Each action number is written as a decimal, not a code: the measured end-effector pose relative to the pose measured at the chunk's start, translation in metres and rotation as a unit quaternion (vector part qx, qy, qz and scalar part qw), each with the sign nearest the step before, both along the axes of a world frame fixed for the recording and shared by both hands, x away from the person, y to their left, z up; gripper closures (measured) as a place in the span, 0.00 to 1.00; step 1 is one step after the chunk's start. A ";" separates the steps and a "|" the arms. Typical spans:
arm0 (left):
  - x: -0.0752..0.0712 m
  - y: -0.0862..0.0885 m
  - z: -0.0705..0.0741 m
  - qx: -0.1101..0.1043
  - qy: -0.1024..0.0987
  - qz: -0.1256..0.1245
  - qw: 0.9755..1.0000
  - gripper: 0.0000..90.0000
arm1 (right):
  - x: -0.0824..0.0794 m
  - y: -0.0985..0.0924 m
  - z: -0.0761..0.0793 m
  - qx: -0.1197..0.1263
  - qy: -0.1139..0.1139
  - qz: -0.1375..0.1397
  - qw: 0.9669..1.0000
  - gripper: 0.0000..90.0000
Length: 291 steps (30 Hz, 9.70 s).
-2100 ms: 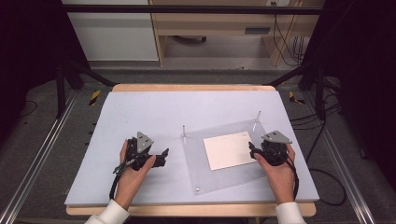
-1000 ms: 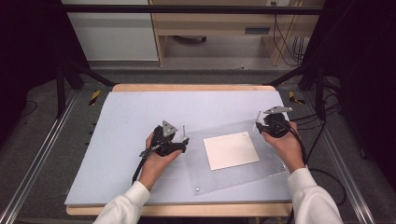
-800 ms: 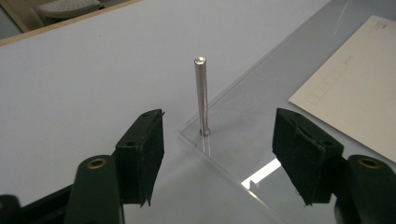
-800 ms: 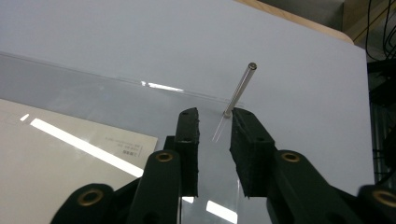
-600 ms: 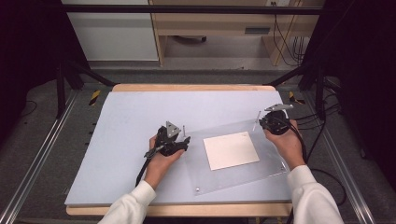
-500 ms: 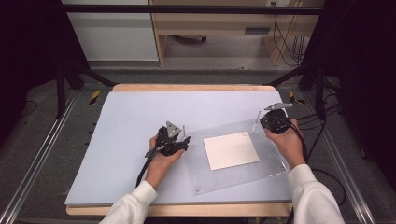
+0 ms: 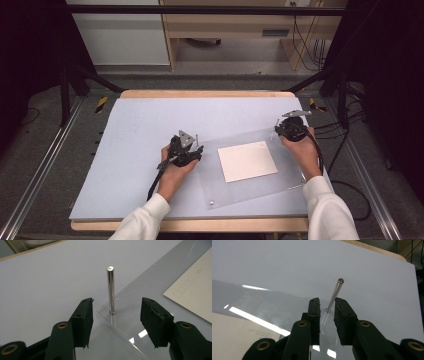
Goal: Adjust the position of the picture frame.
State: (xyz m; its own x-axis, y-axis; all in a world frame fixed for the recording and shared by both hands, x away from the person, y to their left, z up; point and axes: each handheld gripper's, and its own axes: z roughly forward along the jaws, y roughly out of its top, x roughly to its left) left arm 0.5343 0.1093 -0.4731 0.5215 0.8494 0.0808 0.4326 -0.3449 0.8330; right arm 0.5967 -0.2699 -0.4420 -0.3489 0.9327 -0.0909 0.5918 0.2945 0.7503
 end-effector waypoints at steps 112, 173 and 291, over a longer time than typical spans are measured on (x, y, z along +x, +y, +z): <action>0.018 0.102 0.082 -0.016 0.064 -0.009 0.998 0.92 | -0.007 0.094 0.062 -0.005 0.059 0.015 0.998 0.94; 0.039 0.111 0.021 0.016 0.118 -0.001 0.993 0.94 | -0.010 0.109 -0.013 0.017 0.119 0.004 0.993 0.94; 0.070 0.108 0.042 -0.018 0.169 0.028 0.985 0.95 | -0.196 0.024 0.001 -0.032 -0.063 0.080 0.994 0.19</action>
